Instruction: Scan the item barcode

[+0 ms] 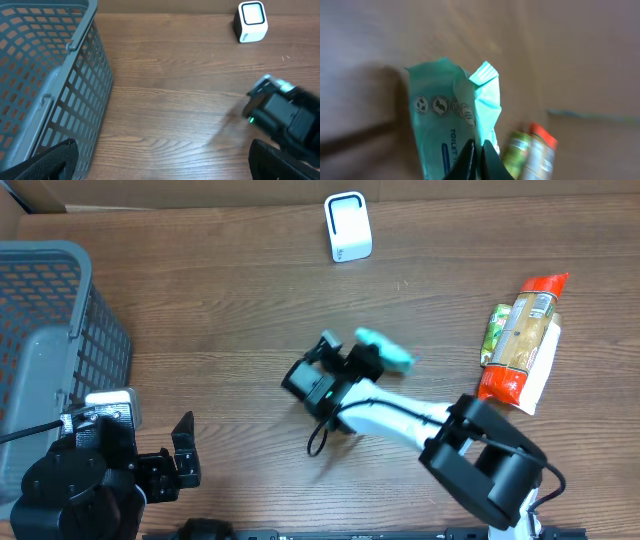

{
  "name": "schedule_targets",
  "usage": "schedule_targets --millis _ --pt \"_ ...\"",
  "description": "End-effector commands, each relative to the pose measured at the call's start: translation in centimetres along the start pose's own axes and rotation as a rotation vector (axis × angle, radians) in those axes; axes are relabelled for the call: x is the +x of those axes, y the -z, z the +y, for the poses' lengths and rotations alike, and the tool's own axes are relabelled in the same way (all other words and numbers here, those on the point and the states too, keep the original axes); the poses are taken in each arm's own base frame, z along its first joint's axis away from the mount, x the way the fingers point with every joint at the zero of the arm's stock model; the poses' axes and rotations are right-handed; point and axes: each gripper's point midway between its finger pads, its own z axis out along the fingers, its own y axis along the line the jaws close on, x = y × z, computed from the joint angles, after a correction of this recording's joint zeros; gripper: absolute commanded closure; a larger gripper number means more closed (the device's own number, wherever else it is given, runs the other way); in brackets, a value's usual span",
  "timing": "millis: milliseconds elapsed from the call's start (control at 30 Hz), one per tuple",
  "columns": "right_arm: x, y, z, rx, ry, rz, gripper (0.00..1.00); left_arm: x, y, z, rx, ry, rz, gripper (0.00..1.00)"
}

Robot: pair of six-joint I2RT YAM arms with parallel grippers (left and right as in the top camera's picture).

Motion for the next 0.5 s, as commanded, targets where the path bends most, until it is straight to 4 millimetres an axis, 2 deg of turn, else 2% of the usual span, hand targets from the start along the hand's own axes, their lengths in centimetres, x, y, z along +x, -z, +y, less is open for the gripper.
schedule_targets --millis 0,167,300,400,467 --pt "-0.9 1.4 3.0 -0.132 0.020 -0.041 0.96 0.1 -0.3 -0.1 0.003 0.008 0.009 0.00" --pt "-0.5 1.1 4.0 -0.137 0.014 -0.028 0.96 0.1 -0.3 -0.1 0.003 0.008 0.009 0.00" --pt "0.6 1.0 5.1 -0.146 0.012 0.011 0.96 0.1 -0.3 -0.1 0.003 0.008 0.009 0.00" --pt "1.0 2.0 6.1 -0.171 0.024 0.014 0.96 0.0 -0.3 -0.1 0.003 0.009 0.008 0.00" --pt "1.0 3.9 8.2 -0.246 0.069 -0.011 0.96 0.1 -0.3 -0.1 0.003 0.008 0.009 0.00"
